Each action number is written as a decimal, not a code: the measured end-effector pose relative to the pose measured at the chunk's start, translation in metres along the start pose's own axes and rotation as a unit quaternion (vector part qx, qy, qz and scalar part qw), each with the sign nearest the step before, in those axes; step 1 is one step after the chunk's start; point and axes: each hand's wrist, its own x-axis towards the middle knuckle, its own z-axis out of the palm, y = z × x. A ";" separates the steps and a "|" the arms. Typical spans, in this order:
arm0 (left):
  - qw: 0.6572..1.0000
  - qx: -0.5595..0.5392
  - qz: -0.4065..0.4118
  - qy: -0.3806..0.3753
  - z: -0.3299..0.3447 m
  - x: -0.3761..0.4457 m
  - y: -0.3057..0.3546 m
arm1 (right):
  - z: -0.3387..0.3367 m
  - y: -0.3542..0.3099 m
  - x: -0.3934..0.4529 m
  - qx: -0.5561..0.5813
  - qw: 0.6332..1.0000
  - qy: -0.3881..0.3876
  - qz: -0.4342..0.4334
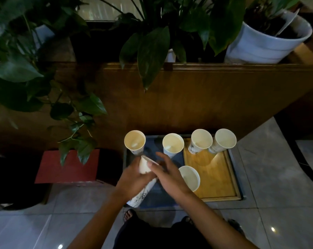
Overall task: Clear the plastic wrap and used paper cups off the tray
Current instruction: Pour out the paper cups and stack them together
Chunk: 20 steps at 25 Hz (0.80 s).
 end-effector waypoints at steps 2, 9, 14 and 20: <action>0.999 0.046 0.018 -0.010 0.007 -0.001 -0.004 | 0.005 0.001 0.005 -0.076 0.997 0.027 0.001; 0.993 0.102 -0.037 0.035 0.007 0.000 -0.021 | -0.020 -0.014 0.029 -0.208 0.978 -0.004 0.012; 0.991 0.118 -0.059 0.017 0.006 -0.004 -0.035 | -0.054 -0.034 0.076 -0.525 0.835 0.150 -0.069; 0.991 0.104 -0.082 0.025 0.002 -0.011 -0.049 | -0.050 -0.038 0.109 -0.634 0.764 0.116 0.006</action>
